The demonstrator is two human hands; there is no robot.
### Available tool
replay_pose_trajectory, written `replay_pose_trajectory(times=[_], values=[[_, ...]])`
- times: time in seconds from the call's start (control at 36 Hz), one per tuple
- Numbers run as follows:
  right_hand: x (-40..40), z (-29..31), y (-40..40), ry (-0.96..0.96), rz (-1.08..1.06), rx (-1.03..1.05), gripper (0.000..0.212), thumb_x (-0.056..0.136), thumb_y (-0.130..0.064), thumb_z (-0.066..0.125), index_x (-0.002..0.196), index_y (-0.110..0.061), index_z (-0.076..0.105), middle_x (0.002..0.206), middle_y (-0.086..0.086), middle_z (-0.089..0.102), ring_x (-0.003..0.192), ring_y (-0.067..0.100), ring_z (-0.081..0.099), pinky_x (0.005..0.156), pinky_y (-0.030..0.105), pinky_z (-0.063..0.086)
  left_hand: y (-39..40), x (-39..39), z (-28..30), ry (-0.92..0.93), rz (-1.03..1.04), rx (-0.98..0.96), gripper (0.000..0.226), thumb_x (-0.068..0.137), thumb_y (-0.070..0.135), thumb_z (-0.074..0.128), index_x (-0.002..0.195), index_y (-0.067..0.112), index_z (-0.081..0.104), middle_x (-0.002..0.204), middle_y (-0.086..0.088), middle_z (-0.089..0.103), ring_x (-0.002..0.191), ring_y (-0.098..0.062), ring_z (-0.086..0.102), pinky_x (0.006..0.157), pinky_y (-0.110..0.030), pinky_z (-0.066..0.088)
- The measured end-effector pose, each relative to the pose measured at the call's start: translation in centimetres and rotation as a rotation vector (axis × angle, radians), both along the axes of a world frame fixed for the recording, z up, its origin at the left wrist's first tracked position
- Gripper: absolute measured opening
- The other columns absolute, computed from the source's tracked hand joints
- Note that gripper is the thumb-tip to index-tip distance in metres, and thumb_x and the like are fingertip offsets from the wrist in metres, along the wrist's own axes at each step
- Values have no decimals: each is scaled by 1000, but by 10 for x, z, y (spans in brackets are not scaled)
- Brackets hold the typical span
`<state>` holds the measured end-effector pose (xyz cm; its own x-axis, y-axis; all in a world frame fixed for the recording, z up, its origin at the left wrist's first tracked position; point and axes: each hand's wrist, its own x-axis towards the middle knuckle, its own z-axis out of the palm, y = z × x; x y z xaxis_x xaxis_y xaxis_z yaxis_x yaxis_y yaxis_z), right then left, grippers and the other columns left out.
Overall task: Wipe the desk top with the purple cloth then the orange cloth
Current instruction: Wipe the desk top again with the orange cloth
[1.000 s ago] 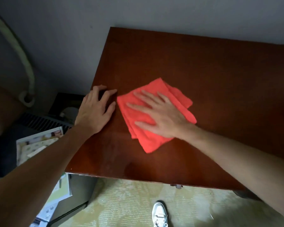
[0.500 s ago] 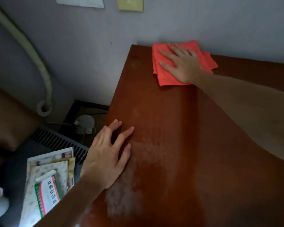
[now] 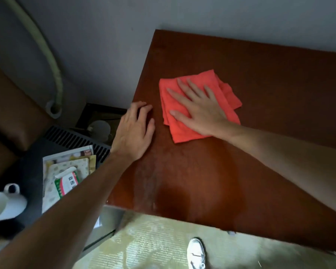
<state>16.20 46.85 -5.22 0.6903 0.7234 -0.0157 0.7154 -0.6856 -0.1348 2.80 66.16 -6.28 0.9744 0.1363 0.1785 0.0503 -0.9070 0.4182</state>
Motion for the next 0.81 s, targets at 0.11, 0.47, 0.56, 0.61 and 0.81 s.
replay_pose_trajectory(times=[0.11,0.47,0.56,0.61,0.81], values=[[-103,-3,-12,-40,94,25,73,97,-70,25,162,-38,25,172,2,16,159,27,13,124,59,13,5,-8,2,-102,90,-145,36,102,28,41,127,6,55,126,-16,48,116,-31,52,100,-50,43],[-167,-6,0,-37,357,-2,72,98,-72,36,162,-42,22,173,-1,10,160,20,5,126,56,10,42,-83,2,48,149,-417,48,97,45,37,131,14,52,127,-3,46,112,-19,59,98,-49,48],[-124,-8,14,-52,349,-14,70,98,-72,33,161,-42,25,173,-1,14,159,21,10,127,54,10,46,-82,1,25,142,-420,49,98,45,37,131,13,53,126,-4,48,111,-17,59,98,-46,48],[-91,-9,25,-61,291,-25,71,97,-73,28,161,-42,24,173,-1,14,159,21,10,126,55,10,48,-78,0,36,110,-412,48,98,48,36,131,16,53,124,-1,50,111,-15,59,98,-46,48],[42,-4,71,-36,91,22,76,93,-77,16,161,-44,19,172,-3,15,159,19,11,125,53,13,56,-46,-8,41,105,-458,42,99,47,39,132,25,53,115,9,56,99,-1,58,92,-35,50]])
